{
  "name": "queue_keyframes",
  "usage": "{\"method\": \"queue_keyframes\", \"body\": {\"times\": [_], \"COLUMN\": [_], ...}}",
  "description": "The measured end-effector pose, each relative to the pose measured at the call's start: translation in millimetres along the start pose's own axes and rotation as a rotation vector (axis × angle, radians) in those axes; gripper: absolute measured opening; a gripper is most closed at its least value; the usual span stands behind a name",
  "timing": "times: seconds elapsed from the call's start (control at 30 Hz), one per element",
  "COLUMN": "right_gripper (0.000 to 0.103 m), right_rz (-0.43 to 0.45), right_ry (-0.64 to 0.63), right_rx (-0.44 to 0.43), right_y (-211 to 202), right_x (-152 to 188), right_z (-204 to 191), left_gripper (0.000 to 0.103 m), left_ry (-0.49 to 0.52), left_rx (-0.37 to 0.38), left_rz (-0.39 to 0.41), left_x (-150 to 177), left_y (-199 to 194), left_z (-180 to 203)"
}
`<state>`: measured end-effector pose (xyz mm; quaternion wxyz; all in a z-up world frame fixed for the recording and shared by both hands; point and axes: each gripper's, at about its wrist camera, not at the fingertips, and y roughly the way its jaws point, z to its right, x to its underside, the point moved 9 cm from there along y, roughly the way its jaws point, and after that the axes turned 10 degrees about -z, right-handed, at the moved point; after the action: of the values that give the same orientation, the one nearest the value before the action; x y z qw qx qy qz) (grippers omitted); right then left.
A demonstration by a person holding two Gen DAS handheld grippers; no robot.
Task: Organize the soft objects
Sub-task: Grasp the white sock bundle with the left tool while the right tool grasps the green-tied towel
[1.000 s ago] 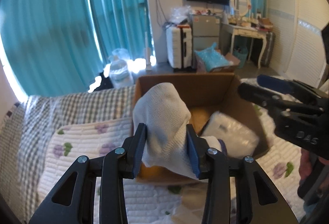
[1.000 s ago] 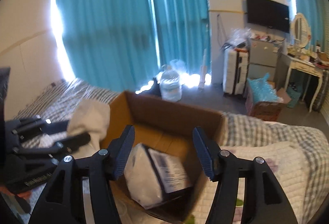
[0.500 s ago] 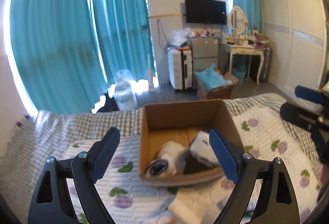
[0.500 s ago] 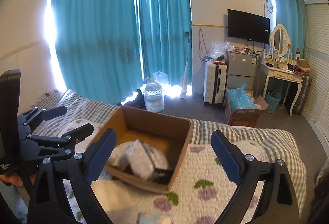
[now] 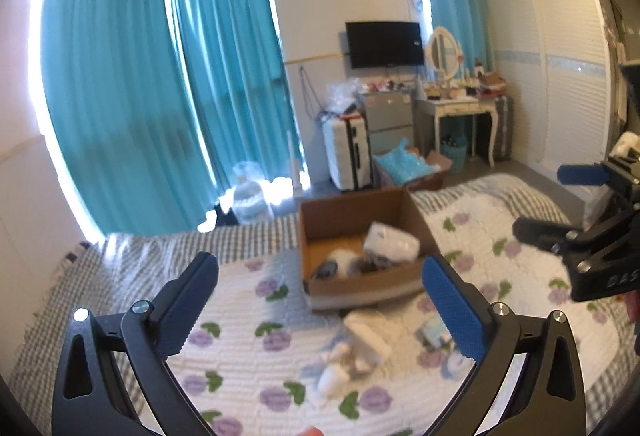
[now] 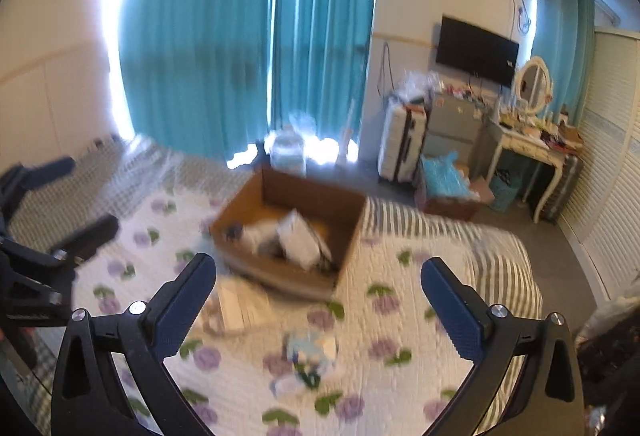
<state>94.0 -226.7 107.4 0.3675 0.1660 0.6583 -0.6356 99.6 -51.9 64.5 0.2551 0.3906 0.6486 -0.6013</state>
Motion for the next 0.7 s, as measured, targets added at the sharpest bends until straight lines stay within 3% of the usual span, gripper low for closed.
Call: {"method": "queue_keyframes", "body": {"times": [0.13, 0.27, 0.5, 0.67, 0.7], "right_gripper": [0.103, 0.103, 0.102, 0.093, 0.086], "right_rz": [-0.118, -0.215, -0.371, -0.458, -0.476], "right_ry": [0.034, 0.063, 0.2, 0.27, 0.277], "right_rx": [-0.021, 0.057, 0.051, 0.005, -0.003], "right_y": [42, 97, 179, 213, 217], "right_x": [44, 82, 142, 186, 190], "right_z": [-10, -11, -1, 0, -1], "left_gripper": [0.103, 0.103, 0.103, 0.102, 0.102], "left_ry": [-0.035, -0.078, -0.169, -0.224, -0.236], "left_rx": [0.051, 0.036, 0.005, 0.004, 0.015], "left_rz": [-0.086, -0.151, -0.273, -0.372, -0.391], "left_x": [43, 79, 133, 175, 181], "left_y": [32, 70, 146, 170, 174], "left_z": [7, 9, -6, -18, -19]}}
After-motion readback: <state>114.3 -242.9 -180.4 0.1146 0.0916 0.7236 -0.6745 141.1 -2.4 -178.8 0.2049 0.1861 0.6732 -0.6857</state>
